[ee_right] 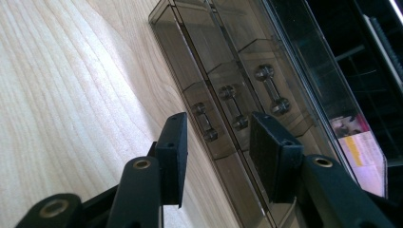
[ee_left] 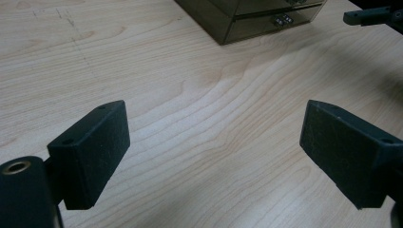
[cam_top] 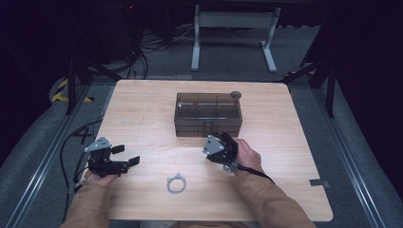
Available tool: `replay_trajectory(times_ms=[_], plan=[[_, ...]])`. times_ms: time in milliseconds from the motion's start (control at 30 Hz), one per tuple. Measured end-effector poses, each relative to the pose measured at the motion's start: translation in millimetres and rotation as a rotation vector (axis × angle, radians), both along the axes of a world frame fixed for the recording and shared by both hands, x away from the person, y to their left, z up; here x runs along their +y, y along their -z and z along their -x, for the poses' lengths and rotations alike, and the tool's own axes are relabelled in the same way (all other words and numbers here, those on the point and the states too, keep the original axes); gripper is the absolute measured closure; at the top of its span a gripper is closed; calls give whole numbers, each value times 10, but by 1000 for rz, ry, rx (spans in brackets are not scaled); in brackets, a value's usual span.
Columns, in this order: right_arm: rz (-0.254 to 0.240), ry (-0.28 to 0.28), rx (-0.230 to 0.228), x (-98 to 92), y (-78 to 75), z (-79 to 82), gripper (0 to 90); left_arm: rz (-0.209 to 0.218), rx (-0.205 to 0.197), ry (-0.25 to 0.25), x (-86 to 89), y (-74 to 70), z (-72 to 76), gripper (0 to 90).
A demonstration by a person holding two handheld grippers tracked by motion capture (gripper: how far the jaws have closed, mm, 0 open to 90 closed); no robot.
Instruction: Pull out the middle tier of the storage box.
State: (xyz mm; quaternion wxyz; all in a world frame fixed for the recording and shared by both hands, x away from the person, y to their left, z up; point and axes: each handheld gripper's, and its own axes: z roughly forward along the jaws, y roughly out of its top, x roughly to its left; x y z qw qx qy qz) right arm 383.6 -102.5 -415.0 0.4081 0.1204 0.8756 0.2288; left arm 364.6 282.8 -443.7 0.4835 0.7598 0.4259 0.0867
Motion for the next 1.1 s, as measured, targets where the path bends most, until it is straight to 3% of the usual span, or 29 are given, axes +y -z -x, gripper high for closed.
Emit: replay_trajectory(times_ms=[333,467,1100], plan=[[108,-11,-94,135,140,32,587,-2,-1,-10,22,-1,20,104],[137,-10,-107,172,192,35,586,-1,-3,-8,15,-2,11,105],[218,5,-202,269,336,27,590,-18,-8,-16,-12,-3,-15,130]])
